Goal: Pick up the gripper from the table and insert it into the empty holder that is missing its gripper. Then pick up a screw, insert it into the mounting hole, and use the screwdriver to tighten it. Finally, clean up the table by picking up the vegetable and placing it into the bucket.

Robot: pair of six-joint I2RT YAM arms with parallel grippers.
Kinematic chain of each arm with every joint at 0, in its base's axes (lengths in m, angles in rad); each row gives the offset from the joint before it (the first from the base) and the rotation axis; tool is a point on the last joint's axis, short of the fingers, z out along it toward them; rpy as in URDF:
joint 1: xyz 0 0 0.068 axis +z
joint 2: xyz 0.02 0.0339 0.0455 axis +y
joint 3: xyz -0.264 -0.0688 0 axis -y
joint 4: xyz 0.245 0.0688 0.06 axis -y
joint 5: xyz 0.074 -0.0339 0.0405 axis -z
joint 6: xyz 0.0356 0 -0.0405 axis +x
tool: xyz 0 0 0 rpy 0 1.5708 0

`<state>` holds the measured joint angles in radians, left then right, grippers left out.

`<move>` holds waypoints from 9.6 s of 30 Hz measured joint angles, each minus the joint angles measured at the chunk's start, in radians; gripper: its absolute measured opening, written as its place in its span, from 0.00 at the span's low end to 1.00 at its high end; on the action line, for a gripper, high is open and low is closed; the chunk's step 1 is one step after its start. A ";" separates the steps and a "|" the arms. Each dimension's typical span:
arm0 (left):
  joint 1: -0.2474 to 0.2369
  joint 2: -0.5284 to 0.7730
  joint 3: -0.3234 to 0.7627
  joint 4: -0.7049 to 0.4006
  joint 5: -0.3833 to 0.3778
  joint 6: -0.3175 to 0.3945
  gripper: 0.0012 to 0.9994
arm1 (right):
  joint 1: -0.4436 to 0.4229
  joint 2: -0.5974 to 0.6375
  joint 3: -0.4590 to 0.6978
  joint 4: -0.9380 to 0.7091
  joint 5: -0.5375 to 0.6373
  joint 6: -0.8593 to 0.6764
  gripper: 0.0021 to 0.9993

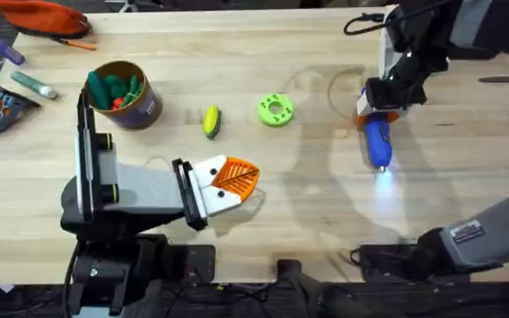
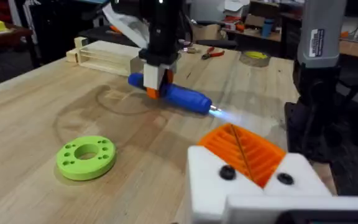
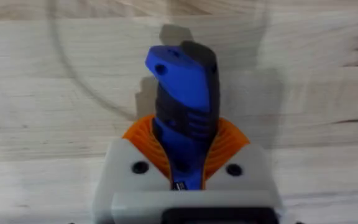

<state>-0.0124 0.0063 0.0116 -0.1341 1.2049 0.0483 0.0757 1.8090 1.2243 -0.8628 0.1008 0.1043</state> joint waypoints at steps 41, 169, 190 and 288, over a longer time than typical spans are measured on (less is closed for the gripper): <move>0.000 0.000 0.000 0.000 0.000 0.000 0.01 | 0.364 -0.928 0.006 0.300 -0.147 0.000 0.16; 0.000 0.000 0.000 0.000 0.000 0.000 0.01 | 0.676 -0.519 -0.323 1.546 -1.165 -0.002 0.14; 0.000 0.000 0.000 0.000 0.000 0.000 0.01 | 0.677 -0.493 -0.323 1.519 -1.164 -0.065 0.14; 0.000 0.000 0.000 0.000 0.000 -0.001 0.01 | 0.684 -0.454 -0.321 1.524 -1.190 -0.079 0.12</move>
<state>-0.0124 0.0063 0.0116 -0.1345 1.2049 0.0476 0.7601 1.3548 0.9030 0.6610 -1.0893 0.0250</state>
